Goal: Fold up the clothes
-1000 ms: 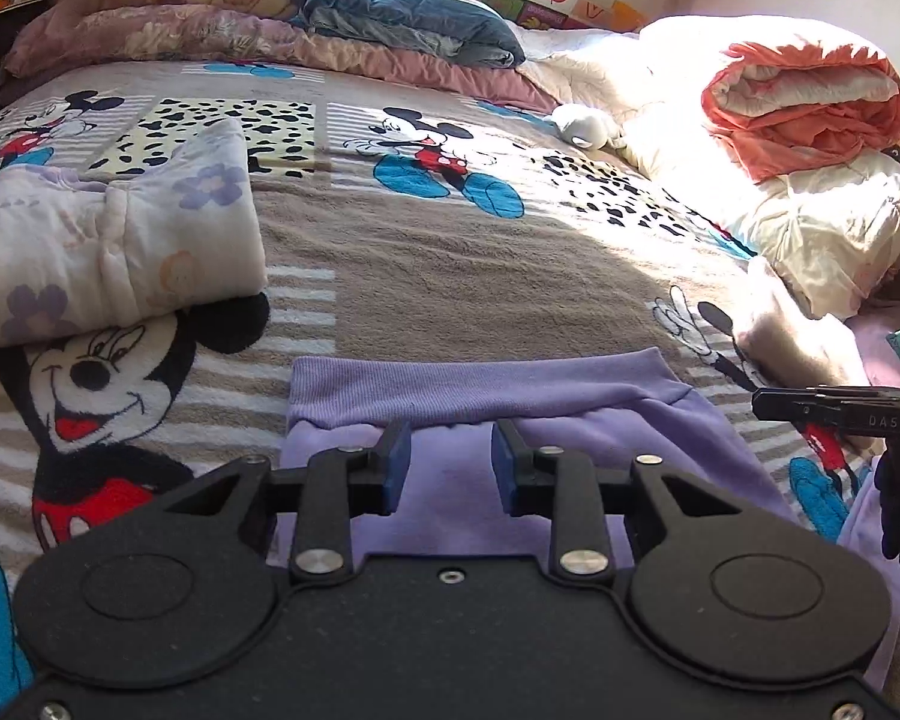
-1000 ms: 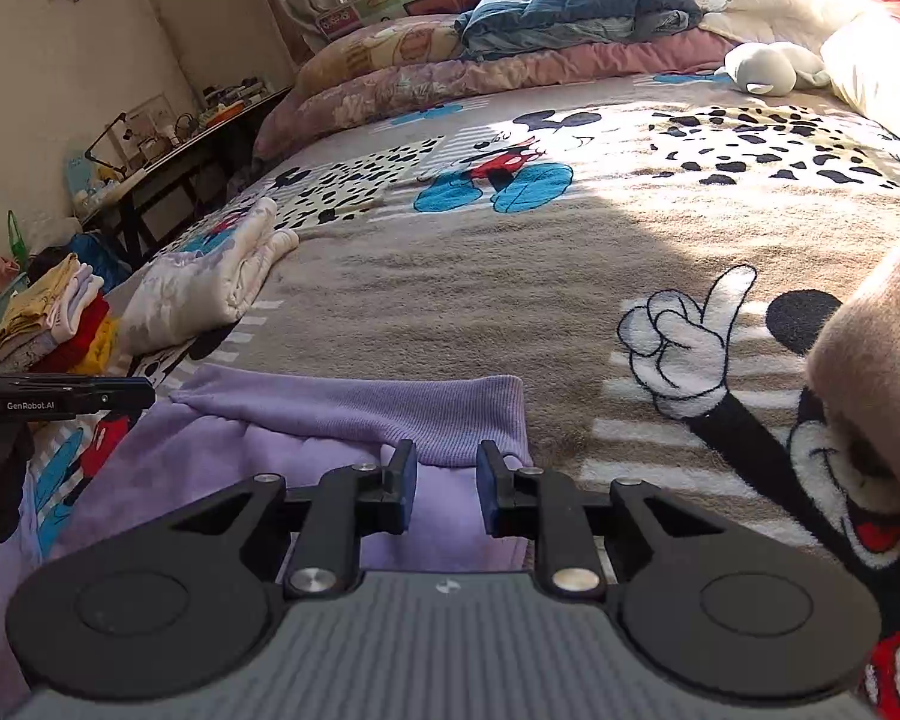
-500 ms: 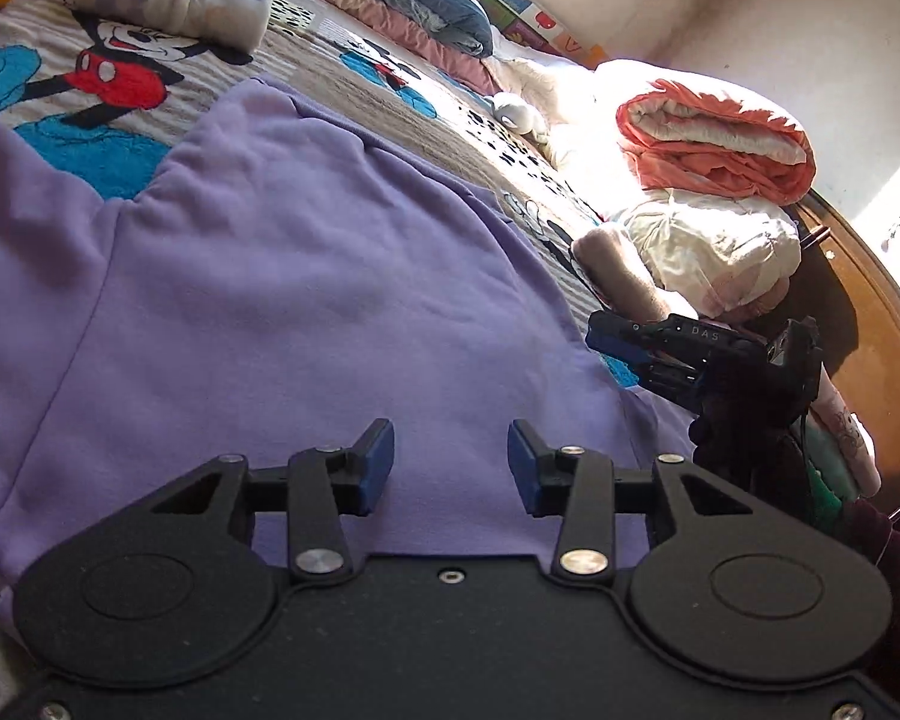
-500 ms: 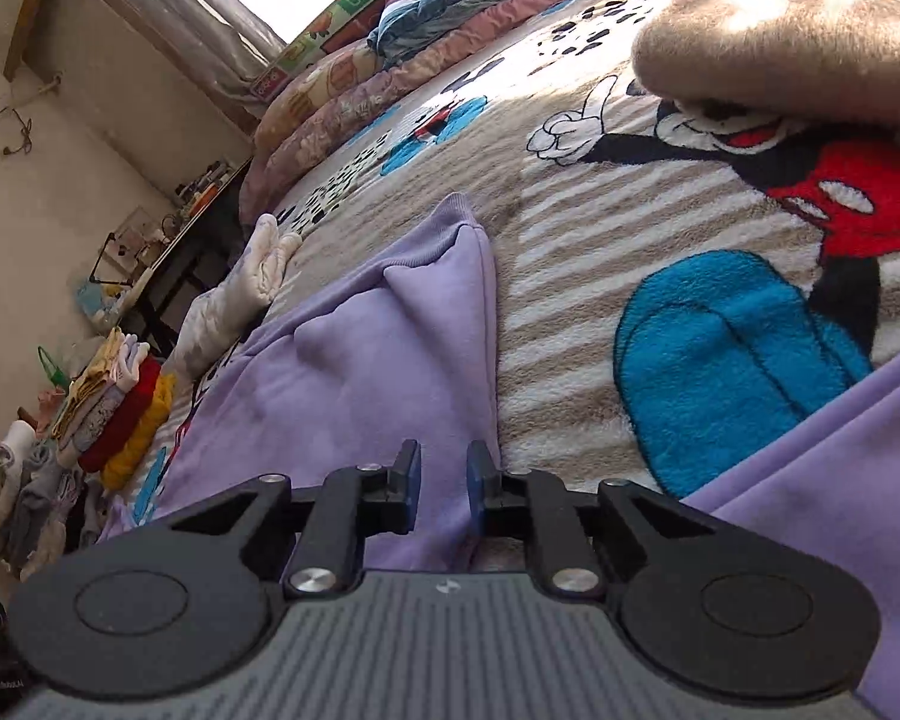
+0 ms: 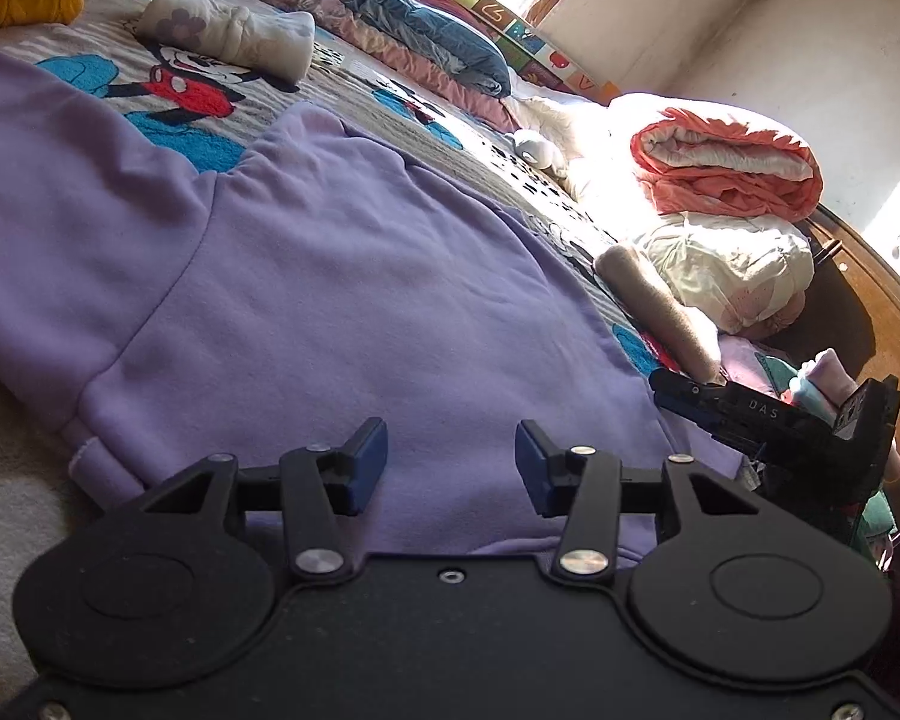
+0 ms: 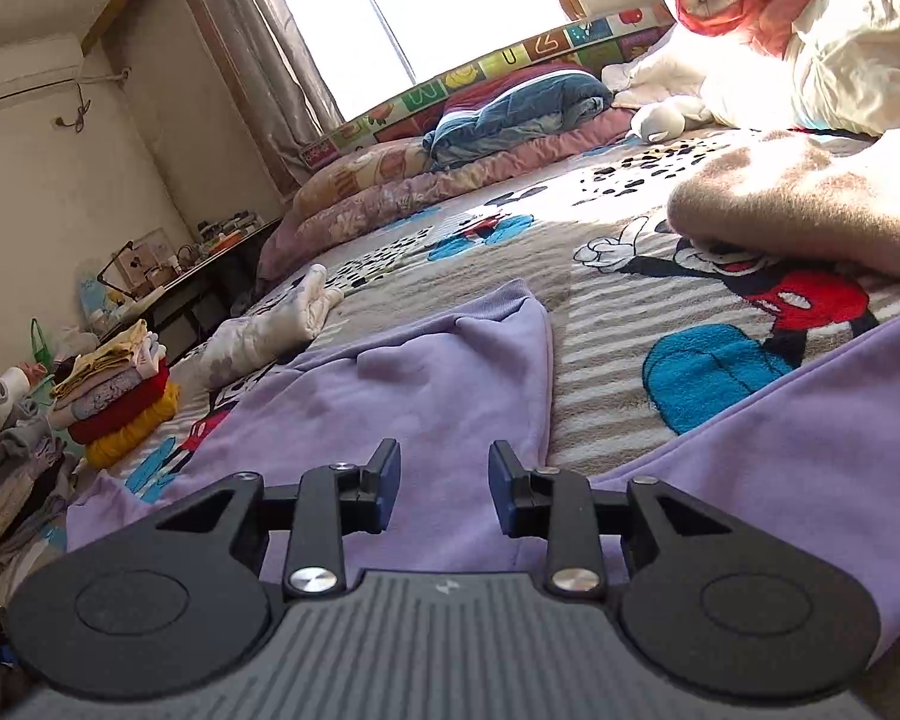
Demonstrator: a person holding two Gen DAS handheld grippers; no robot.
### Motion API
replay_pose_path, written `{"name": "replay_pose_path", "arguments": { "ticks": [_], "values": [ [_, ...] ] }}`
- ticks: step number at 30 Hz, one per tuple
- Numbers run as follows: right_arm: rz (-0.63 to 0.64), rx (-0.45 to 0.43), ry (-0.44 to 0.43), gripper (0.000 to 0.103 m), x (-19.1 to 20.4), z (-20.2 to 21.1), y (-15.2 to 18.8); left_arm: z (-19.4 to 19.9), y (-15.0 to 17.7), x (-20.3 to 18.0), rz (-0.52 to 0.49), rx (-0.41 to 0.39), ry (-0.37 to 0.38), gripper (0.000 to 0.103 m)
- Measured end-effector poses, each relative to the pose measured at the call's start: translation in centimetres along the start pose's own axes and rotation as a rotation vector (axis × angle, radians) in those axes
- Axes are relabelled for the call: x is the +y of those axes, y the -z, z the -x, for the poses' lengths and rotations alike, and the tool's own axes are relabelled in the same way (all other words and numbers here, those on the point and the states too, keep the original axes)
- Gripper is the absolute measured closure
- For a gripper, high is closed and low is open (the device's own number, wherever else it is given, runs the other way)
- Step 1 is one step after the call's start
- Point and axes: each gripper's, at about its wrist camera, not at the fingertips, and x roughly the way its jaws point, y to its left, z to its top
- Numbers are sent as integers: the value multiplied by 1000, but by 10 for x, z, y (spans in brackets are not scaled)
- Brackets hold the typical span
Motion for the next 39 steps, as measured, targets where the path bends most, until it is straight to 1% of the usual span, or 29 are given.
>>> {"name": "replay_pose_path", "arguments": {
  "ticks": [1, 3, 4, 5, 6, 8, 9, 12, 13, 14, 15, 16, 18, 20, 22, 23, 26, 29, 32, 34, 35, 37, 38, 39],
  "values": [
    [19, -1, 21, 67, 3, 5, 8, 3, 4, -3, -18, -11, -1, 57],
    [58, -3, 63, 67, 8, 15, 23, 9, 6, -12, -48, -16, 29, 57],
    [59, -57, 65, 67, 11, 28, 29, 11, 8, -18, -75, -25, 34, 57],
    [62, -56, 77, 67, 12, 33, 36, 13, 11, -23, -102, -33, 38, 57],
    [65, -52, 91, 67, 12, 38, 43, 11, 16, -27, -125, -16, 37, 56],
    [72, -44, 117, 66, 14, 48, 56, 3, 27, -32, -179, 20, -22, 56],
    [79, -43, 127, 66, 15, 51, 58, 3, 33, -36, -210, 10, -31, 56],
    [101, -42, 157, 67, 17, 59, 62, 8, 38, -52, -296, -3, -5, 55],
    [108, -42, 167, 66, 17, 62, 63, 7, 40, -57, -331, -3, -15, 54],
    [115, -42, 176, 62, 18, 65, 65, 3, 44, -61, -369, 13, -33, 51],
    [123, -42, 186, 59, 19, 67, 66, -3, 49, -63, -396, 45, -57, 51],
    [98, -13, 185, 55, 14, 66, 68, -9, 54, -65, -423, 75, -80, 51],
    [16, -30, 166, 56, 0, 73, 74, -5, 56, -74, -450, 51, -70, 51],
    [-26, -53, 153, 56, -3, 81, 71, -1, 58, -83, -476, 27, -59, 51],
    [-86, -96, 118, 56, -10, 92, 70, 0, 59, -96, -502, 8, -42, 51],
    [-136, -109, 100, 55, -17, 96, 70, 0, 60, -102, -514, 0, -34, 51],
    [-344, -149, 66, 55, -49, 107, 76, -7, 65, -118, -544, 8, -12, 51],
    [-541, -220, 20, 54, -80, 118, 82, -18, 64, -134, -555, 25, 24, 52],
    [-662, -279, -12, 53, -103, 126, 86, -38, 57, -157, -577, 34, 52, 52],
    [-741, -309, -46, 53, -116, 128, 89, -55, 51, -175, -617, 24, 42, 52],
    [-776, -325, -64, 53, -122, 128, 91, -65, 48, -185, -645, 19, 31, 54],
    [-790, -336, -76, 52, -127, 128, 90, -83, 44, -204, -711, 10, 7, 60],
    [-790, -339, -79, 52, -129, 126, 89, -95, 43, -214, -751, 15, -17, 67],
    [-797, -345, -84, 52, -132, 126, 89, -108, 41, -220, -774, 25, -36, 69]
  ]
}}
